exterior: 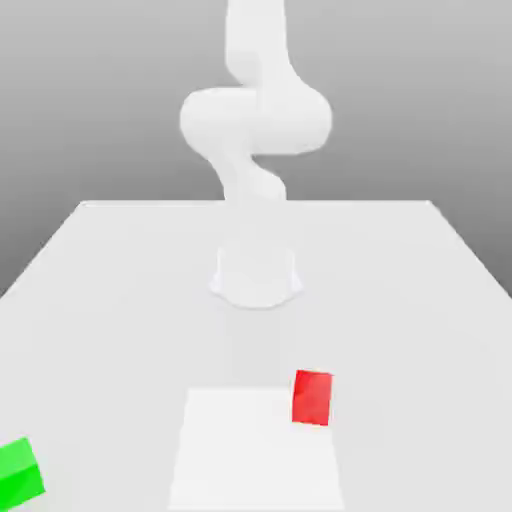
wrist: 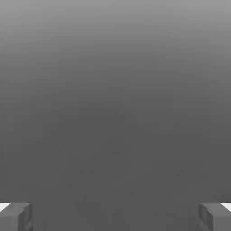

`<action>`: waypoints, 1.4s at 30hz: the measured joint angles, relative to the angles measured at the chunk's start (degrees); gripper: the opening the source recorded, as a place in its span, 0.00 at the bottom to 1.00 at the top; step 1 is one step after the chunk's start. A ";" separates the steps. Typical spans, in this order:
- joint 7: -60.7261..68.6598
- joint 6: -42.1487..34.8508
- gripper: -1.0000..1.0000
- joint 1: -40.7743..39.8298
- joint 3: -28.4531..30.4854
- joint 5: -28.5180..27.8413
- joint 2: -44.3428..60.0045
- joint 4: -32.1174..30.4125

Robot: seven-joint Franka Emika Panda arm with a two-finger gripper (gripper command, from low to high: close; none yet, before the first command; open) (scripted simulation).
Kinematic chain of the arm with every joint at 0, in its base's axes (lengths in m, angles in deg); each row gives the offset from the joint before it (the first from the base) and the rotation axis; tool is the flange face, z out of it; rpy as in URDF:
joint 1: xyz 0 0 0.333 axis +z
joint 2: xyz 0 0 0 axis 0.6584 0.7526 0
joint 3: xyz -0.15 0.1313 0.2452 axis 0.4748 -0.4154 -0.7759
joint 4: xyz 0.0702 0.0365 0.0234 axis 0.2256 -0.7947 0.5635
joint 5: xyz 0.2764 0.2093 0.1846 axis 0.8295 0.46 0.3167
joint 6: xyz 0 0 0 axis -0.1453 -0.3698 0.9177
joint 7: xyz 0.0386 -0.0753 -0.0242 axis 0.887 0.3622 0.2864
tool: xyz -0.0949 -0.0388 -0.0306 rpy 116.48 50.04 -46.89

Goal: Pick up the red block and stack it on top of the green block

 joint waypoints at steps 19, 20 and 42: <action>-19.89 28.42 0.50 0.67 -10.29 0.10 40.78 -28.17; -20.87 30.19 0.50 1.25 -9.53 -1.04 42.97 -28.12; -18.52 24.46 0.00 1.54 -3.29 2.15 41.05 -24.60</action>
